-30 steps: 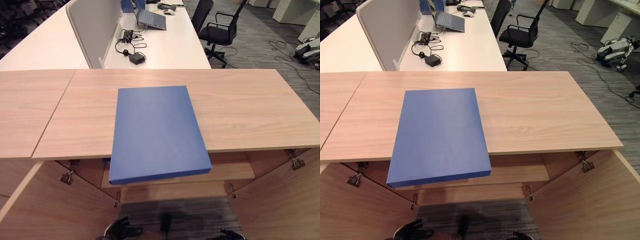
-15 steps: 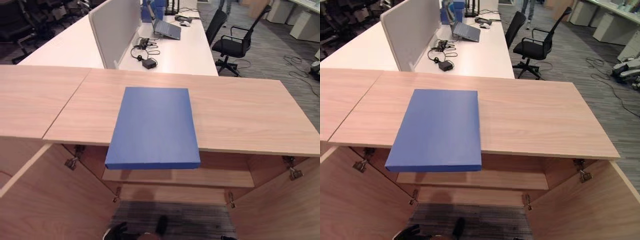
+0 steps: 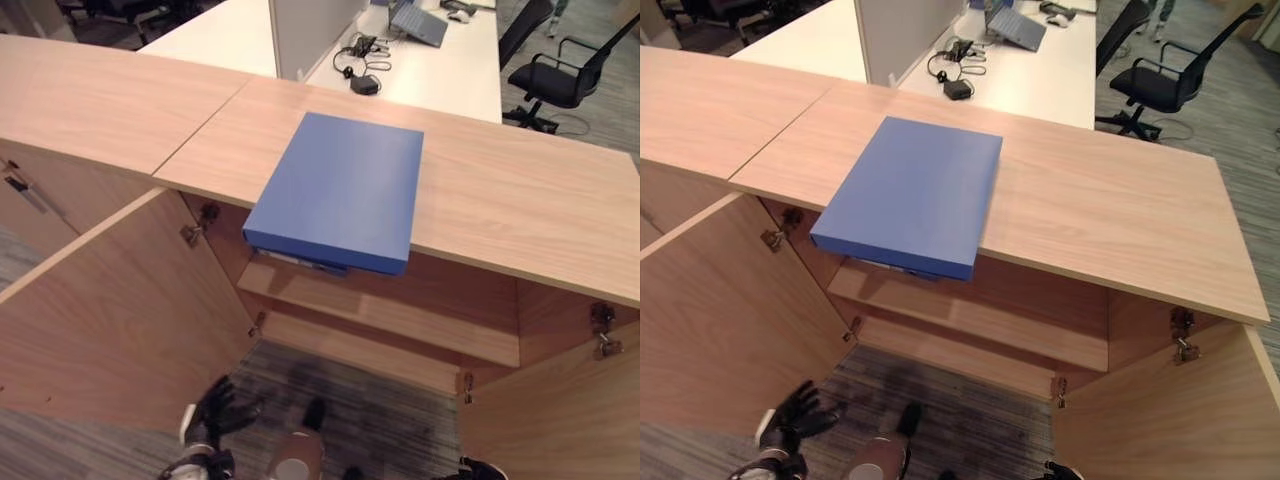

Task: Put the empty folder in the office cabinet

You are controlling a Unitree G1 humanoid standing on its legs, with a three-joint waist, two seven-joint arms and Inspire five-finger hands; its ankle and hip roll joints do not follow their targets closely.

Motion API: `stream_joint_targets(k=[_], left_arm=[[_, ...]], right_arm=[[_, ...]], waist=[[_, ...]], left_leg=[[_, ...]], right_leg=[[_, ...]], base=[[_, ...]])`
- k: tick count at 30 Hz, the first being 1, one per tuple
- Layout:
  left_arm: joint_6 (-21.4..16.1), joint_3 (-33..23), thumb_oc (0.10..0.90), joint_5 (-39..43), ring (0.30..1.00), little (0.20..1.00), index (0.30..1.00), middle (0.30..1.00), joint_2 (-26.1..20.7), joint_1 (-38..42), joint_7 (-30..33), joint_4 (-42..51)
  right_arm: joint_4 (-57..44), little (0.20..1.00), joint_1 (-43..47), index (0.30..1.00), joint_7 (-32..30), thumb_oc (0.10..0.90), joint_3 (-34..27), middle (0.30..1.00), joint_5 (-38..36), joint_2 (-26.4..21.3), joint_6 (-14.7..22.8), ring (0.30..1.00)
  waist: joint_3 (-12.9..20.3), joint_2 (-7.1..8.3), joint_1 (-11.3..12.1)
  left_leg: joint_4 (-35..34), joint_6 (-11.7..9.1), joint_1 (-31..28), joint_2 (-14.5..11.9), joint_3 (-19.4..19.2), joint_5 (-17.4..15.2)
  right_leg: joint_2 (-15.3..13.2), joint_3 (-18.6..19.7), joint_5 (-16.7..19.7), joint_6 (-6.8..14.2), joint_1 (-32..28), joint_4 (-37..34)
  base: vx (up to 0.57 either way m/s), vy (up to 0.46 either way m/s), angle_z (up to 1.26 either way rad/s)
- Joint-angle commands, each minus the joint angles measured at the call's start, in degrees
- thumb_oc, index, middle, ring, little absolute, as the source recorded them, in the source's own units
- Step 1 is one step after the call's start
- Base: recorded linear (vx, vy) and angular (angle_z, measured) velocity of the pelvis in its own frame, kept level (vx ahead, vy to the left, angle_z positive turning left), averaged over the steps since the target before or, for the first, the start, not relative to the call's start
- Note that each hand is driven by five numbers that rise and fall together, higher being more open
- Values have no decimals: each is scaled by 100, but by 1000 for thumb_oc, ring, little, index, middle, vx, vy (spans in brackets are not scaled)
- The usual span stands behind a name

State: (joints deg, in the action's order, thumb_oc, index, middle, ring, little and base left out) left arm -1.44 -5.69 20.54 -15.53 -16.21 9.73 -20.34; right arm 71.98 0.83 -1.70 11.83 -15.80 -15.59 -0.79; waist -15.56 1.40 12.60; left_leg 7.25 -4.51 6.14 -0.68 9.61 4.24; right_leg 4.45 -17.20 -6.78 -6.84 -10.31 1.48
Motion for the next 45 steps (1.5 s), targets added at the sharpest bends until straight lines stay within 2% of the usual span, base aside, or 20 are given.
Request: stream_joint_targets(k=[1,2,3,6,8,9,10,11,12,15,19,21,25,30,37,39,43,45], left_arm=[[-646,-300,800,-582,900,900,900,900,-245,290,569,1300],[-643,-300,800,-584,900,900,900,900,-243,290,570,1305],[-635,-379,800,-640,900,900,900,900,-216,292,716,1656],[-647,-447,800,-727,900,900,900,900,-254,272,780,1852],[-688,-590,800,-1053,900,900,900,900,-550,361,752,2379],[-675,-748,800,-1542,900,900,900,900,-725,488,993,2606],[-662,-752,800,-1555,900,900,900,900,-722,479,997,2622],[-627,-865,800,-1939,900,900,900,900,-831,556,1155,2798],[-547,-1062,800,-2736,900,900,900,900,-1019,678,1582,3028],[-526,-1309,800,-3889,900,900,900,900,-1355,907,2190,3451],[-583,-1312,800,-4335,900,900,900,900,-1538,1050,2265,3708],[-653,-1114,800,-4807,900,900,900,900,-1843,1275,2186,4066],[-735,-928,800,-5069,900,900,900,900,-2025,1346,2171,4382],[-862,-642,800,-5167,900,900,900,900,-2280,1361,2010,4616],[-1153,-350,800,-4765,900,900,900,900,-2413,1312,1585,5107],[-1295,-185,800,-4348,900,900,900,900,-2497,1299,1232,5322],[-1384,-79,800,-3747,900,900,900,900,-2600,1286,968,5554],[-1429,54,800,-2959,900,900,900,900,-2514,1208,585,5716]], right_arm=[[-198,900,96,900,-284,800,-188,900,-4,-102,97,900],[-199,900,97,900,-285,800,-189,900,-4,-103,97,900],[-216,900,24,900,-354,800,-228,900,-40,-29,121,900],[-198,900,0,900,-383,800,-237,900,-40,-2,108,900],[-215,900,-159,900,-324,800,-218,900,24,23,124,900],[-229,900,-231,900,-301,800,-130,900,82,55,127,900],[-231,900,-232,900,-303,800,-125,900,83,60,126,900],[-243,900,-239,900,-310,800,-103,900,109,78,128,900],[-267,900,-231,900,-365,800,-55,900,144,141,162,900],[-286,900,-208,900,-459,800,73,900,241,210,242,900],[-241,900,-179,900,-458,800,149,900,290,251,280,900],[-108,900,-97,900,-444,800,247,900,349,298,315,900],[29,900,-55,900,-447,800,313,900,414,321,318,900],[160,900,-40,900,-459,800,295,900,431,293,315,900],[208,900,-43,900,-434,800,265,900,450,222,298,900],[203,900,-39,900,-407,800,236,900,442,184,280,900],[219,900,-30,900,-364,800,230,900,450,146,250,900],[119,900,-93,900,-303,800,242,900,489,114,280,900]], waist=[[157,69,-26],[167,68,-34],[257,47,-125],[325,33,-162],[448,54,-240],[520,59,-259],[524,66,-265],[556,73,-278],[596,97,-293],[674,141,-328],[713,176,-342],[784,199,-379],[829,195,-400],[830,174,-403],[841,158,-432],[852,136,-452],[872,110,-474],[867,72,-501]], left_leg=[[589,201,723,225,-157,-219],[577,203,739,226,-150,-195],[389,279,499,250,-146,-287],[215,272,443,243,-126,-219],[-15,220,384,281,-123,-88],[-243,223,274,264,-92,-60],[-285,222,257,264,-89,-36],[-407,223,175,266,-61,-17],[-538,212,82,252,-57,9],[-610,206,-3,222,-105,1],[-616,204,-26,214,-144,-13],[-590,199,-22,207,-182,-20],[-506,188,27,208,-191,-26],[-313,160,158,225,-171,-20],[-243,143,204,217,-151,-1],[-219,137,201,201,-154,11],[-203,132,206,188,-146,25],[-168,137,235,186,-129,48]], right_leg=[[-450,184,70,816,179,-30],[-449,176,83,817,195,-34],[-412,186,95,820,221,-63],[-399,153,112,821,235,-134],[-443,112,145,848,128,-241],[-447,135,145,855,81,-270],[-448,132,148,854,80,-276],[-451,167,142,858,47,-289],[-457,206,138,866,6,-326],[-474,260,138,892,-27,-354],[-475,297,143,903,-53,-373],[-471,349,154,910,-80,-406],[-470,379,157,903,-95,-420],[-445,385,176,888,-110,-439],[-411,397,200,886,-111,-445],[-403,400,201,880,-121,-444],[-388,395,205,874,-133,-455],[-375,411,223,866,-124,-453]], base=[[-38,-16,21],[31,32,14],[37,35,-1],[59,34,17],[146,73,17],[111,54,-9],[114,49,-9],[91,31,-9],[112,43,-4],[77,31,-9],[33,6,-8],[36,2,-8],[6,-5,-5],[-10,-13,-5],[0,0,0],[-17,-5,-1],[-9,2,0],[-53,10,0]])
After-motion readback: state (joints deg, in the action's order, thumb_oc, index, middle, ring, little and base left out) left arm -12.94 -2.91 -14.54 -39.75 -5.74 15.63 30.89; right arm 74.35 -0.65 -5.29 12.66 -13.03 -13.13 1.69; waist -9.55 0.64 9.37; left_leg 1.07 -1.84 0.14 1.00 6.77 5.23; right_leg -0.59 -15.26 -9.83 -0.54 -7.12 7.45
